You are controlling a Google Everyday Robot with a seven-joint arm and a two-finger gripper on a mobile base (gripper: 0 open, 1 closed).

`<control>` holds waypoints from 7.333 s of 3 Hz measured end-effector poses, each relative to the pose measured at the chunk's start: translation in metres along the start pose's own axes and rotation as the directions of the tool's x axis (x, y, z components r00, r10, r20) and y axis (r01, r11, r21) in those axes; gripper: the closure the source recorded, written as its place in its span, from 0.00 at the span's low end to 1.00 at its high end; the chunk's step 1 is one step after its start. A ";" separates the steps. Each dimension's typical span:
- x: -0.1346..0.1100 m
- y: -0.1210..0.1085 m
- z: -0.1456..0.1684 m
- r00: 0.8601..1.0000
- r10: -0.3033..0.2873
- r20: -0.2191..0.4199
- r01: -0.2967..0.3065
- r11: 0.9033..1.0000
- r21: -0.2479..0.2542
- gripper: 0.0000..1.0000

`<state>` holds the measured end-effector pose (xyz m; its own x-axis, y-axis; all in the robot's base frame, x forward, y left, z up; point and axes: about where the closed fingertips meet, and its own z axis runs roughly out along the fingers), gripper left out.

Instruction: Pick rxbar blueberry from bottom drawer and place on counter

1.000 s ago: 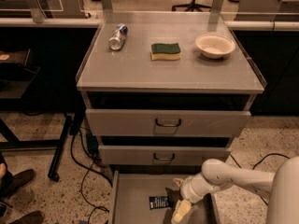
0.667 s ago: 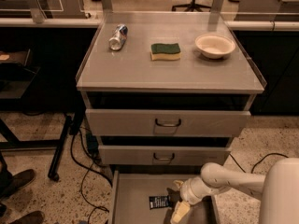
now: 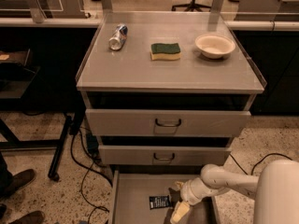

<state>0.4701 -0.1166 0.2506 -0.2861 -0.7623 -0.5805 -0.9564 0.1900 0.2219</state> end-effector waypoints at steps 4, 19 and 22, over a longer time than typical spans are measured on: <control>0.013 -0.038 0.075 0.998 -0.018 0.055 0.015 0.999 0.045 0.00; 0.024 -0.057 0.140 0.992 0.005 0.126 -0.009 1.000 0.029 1.00; 0.007 -0.042 0.120 0.977 0.001 0.215 -0.016 0.998 0.065 1.00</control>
Offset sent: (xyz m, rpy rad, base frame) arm 0.0252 0.0118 -0.0662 0.0369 -0.0261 -0.0274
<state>0.5012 -0.0554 0.1429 -0.2934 -0.6112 -0.7351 -0.9536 0.2415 0.1798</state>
